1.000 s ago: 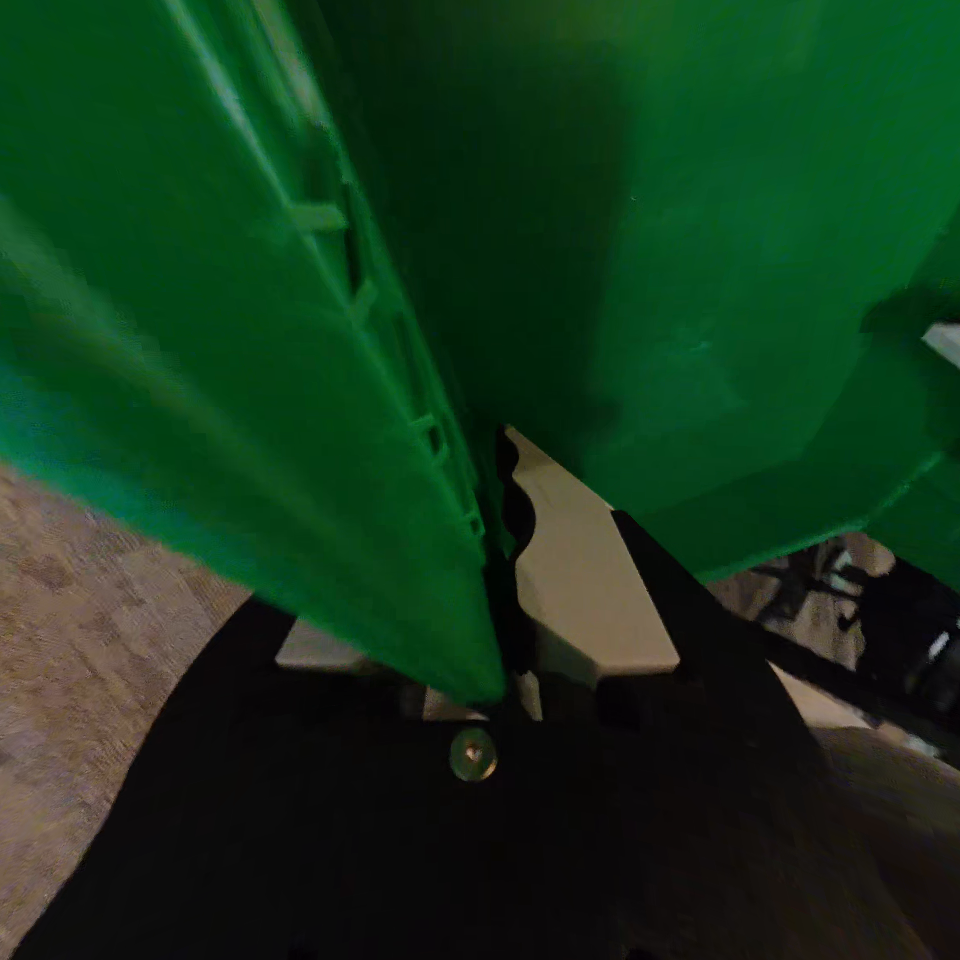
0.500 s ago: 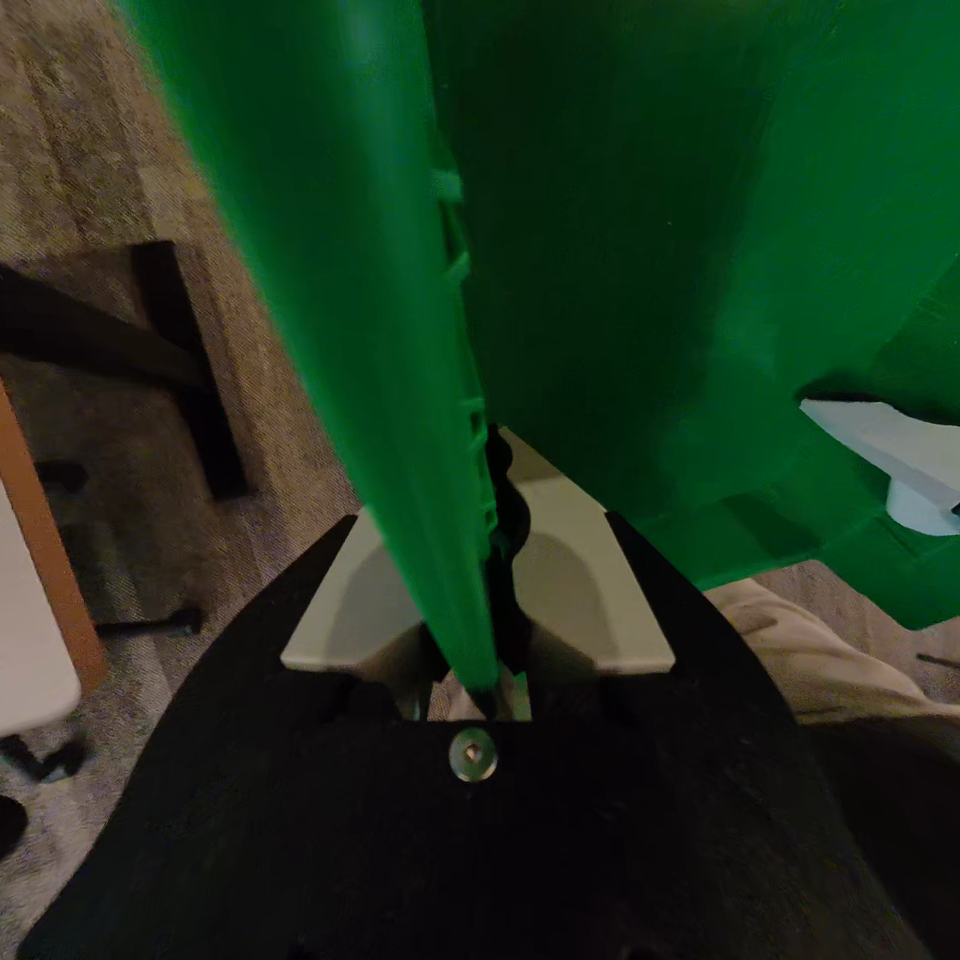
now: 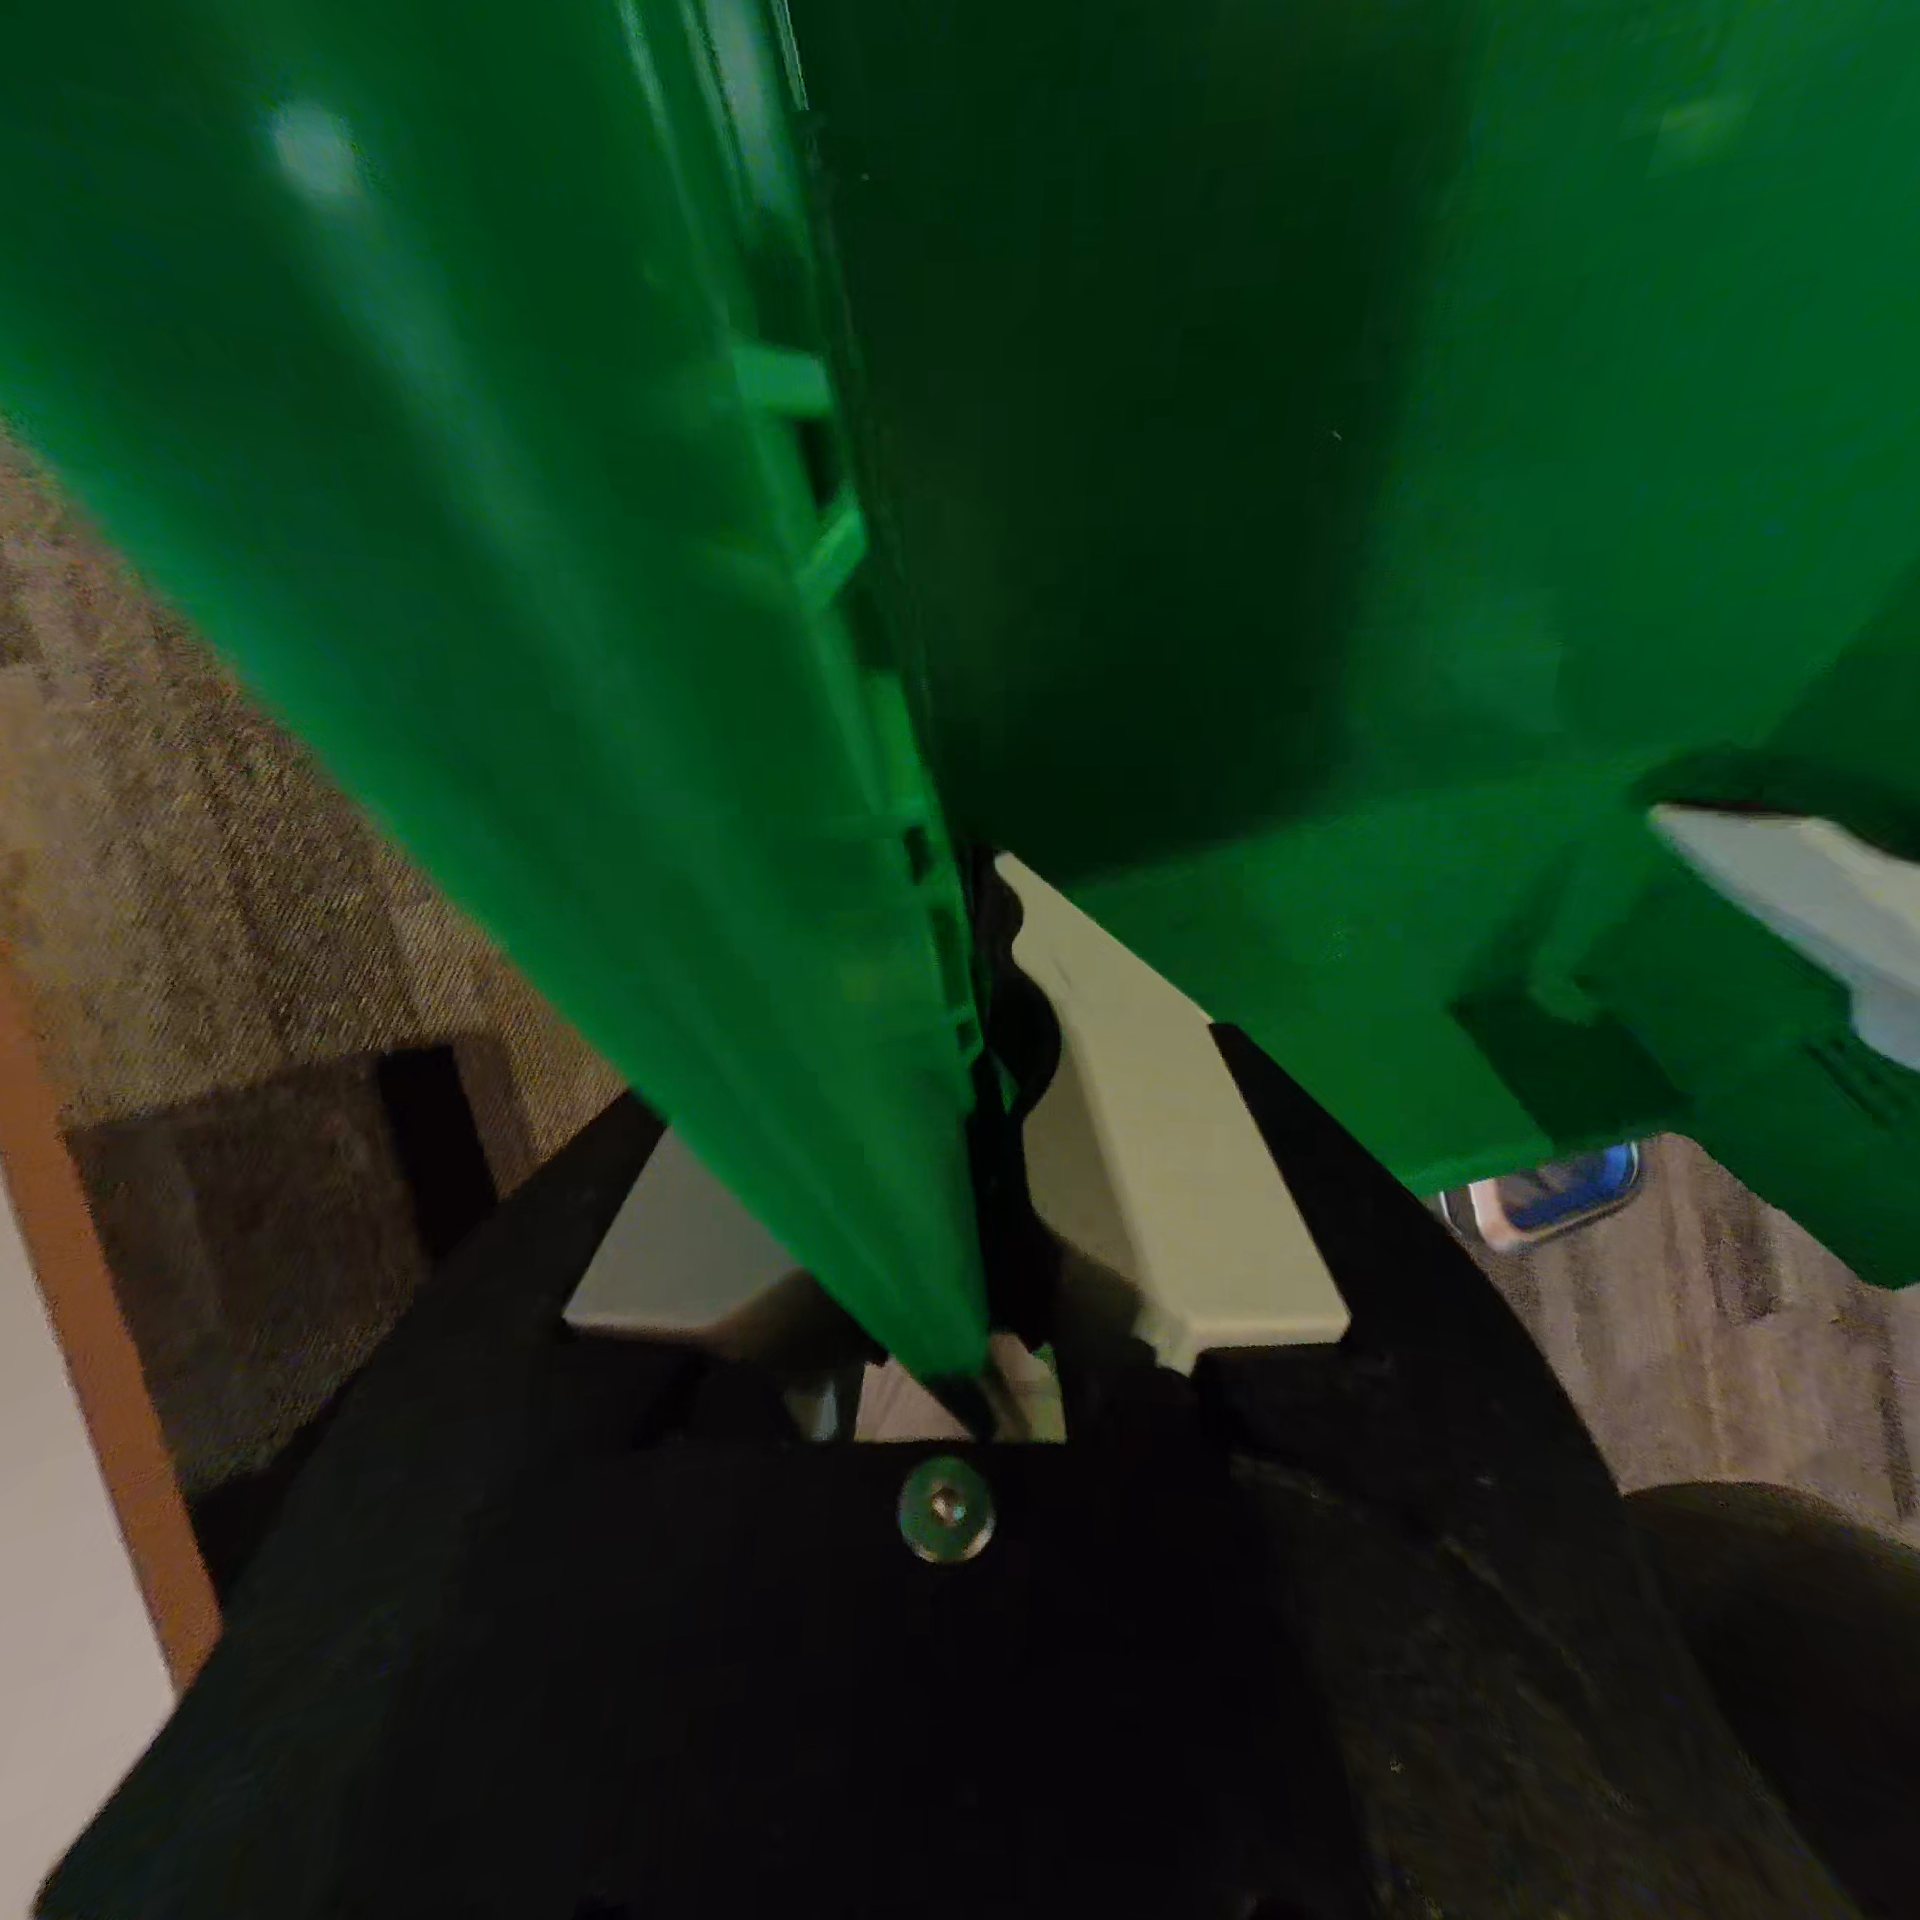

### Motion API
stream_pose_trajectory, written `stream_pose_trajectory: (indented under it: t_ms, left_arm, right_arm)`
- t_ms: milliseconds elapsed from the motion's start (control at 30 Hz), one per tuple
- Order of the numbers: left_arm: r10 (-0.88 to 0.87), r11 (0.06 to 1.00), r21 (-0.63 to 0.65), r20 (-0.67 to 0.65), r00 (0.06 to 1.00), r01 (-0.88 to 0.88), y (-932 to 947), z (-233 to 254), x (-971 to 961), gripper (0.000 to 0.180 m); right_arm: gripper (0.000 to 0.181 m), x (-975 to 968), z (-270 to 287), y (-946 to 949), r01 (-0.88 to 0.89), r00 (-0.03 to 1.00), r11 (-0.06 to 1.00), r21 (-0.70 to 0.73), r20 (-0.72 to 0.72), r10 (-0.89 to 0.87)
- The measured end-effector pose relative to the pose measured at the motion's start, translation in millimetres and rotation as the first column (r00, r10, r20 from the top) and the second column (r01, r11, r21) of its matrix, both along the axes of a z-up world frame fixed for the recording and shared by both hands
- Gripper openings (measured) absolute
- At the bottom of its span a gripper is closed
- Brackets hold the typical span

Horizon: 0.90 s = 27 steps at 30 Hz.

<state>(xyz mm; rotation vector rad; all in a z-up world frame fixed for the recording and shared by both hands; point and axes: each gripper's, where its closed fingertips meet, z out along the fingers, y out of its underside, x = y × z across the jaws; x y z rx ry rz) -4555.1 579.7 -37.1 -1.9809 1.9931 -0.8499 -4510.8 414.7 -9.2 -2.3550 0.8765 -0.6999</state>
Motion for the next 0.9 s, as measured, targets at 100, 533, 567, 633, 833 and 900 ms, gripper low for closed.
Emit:
stream_pose_trajectory:
  t_ms: [100, 533, 567, 633, 833, 900]
  left_arm:
    - [-0.034, 0.997, -0.070, -0.048, 0.998, 0.031, 20.1, -16.3, 100.8, 0.000]
    - [-0.124, 0.992, 0.006, -0.075, 0.989, 0.125, 147.4, -8.6, 540.0, 0.001]
    - [-0.114, 0.993, 0.007, -0.071, 0.991, 0.115, 155.1, -12.3, 576.0, 0.003]
    - [-0.081, 0.997, -0.009, -0.087, 0.993, 0.081, 169.2, -18.5, 648.3, 0.007]
    - [-0.109, 0.987, -0.125, -0.068, 0.992, 0.100, 184.4, 7.3, 871.4, 0.037]
    - [-0.103, 0.984, -0.150, -0.024, 0.994, 0.099, 189.8, 29.6, 941.8, 0.034]
  right_arm:
    - [0.034, 103.4, 6.1, 24.1, 0.039, 0.999, 0.998, -0.054, 0.027, -0.037]
    - [0.024, 543.4, 3.1, 145.7, 0.141, 0.990, 0.987, 0.079, 0.001, -0.142]
    - [0.023, 581.8, -1.7, 154.1, 0.137, 0.990, 0.986, 0.091, 0.002, -0.138]
    - [0.021, 660.7, -10.1, 169.9, 0.120, 0.993, 0.987, 0.111, -0.015, -0.119]
    - [0.017, 902.5, 9.9, 192.9, 0.097, 0.995, 0.985, 0.139, -0.050, -0.091]
    - [0.017, 972.6, 22.5, 193.9, 0.139, 0.989, 0.978, 0.158, -0.070, -0.129]
